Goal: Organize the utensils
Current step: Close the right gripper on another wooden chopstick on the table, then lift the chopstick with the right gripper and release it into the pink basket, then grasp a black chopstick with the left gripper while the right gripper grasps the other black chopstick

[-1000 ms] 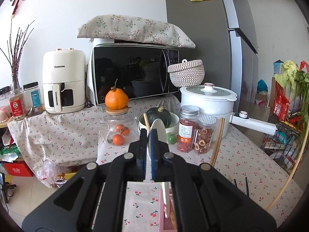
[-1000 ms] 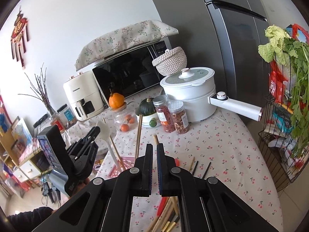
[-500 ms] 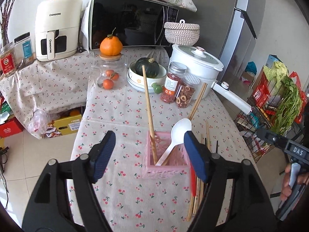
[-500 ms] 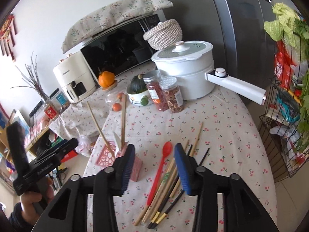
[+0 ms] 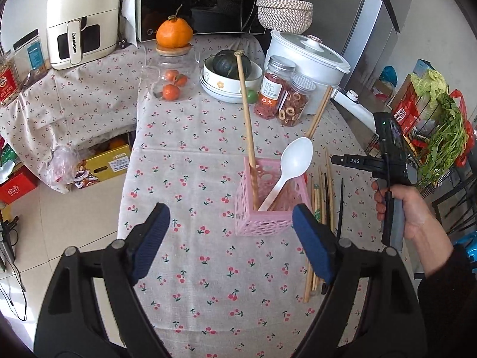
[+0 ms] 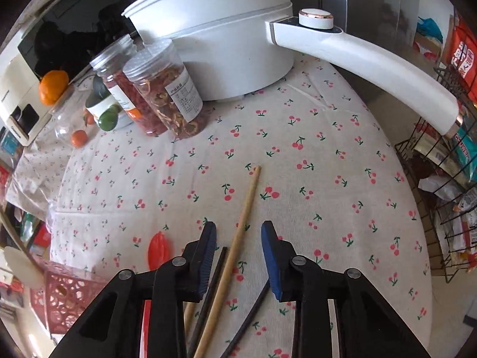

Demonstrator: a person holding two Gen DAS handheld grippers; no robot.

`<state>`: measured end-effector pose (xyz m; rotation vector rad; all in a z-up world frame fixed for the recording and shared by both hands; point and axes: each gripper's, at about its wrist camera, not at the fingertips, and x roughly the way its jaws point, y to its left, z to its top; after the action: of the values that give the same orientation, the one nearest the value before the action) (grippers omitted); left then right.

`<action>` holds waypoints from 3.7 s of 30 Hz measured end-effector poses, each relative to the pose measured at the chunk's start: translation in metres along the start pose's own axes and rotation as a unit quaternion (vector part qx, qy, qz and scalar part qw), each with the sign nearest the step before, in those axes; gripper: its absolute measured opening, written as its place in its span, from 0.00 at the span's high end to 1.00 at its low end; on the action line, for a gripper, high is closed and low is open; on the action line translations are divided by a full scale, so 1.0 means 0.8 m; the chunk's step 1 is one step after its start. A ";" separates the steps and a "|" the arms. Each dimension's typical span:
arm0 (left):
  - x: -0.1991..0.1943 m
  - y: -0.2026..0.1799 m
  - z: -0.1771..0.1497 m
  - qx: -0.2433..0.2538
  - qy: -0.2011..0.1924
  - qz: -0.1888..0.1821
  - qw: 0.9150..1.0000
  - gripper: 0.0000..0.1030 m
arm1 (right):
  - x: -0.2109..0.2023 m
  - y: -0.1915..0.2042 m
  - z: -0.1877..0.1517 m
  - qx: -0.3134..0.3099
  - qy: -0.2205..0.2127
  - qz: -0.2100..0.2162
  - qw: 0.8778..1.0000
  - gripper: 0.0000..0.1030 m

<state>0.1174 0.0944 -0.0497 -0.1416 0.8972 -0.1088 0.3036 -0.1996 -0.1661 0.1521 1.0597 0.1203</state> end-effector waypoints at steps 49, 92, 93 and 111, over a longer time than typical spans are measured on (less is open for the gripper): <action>-0.015 0.004 -0.018 0.024 -0.017 -0.009 1.000 0.17 | -0.317 0.196 -0.047 -0.105 -0.253 0.120 0.954 0.95; 0.045 -0.061 -0.050 0.056 0.077 -0.034 0.995 0.17 | -0.099 0.006 -0.089 -0.021 0.021 -0.014 0.999 0.18; 0.047 -0.062 -0.051 0.056 0.080 -0.035 0.995 0.17 | -0.092 0.001 -0.089 -0.016 0.028 -0.016 0.999 0.18; 0.062 -0.082 -0.064 0.079 0.101 -0.060 0.990 0.18 | -0.021 0.005 -0.097 -0.048 0.064 -0.079 0.994 0.50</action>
<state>0.1060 0.0180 -0.1082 -0.0367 1.0784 -0.3094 0.2277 -0.1934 -0.1882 -0.0277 1.1871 0.0388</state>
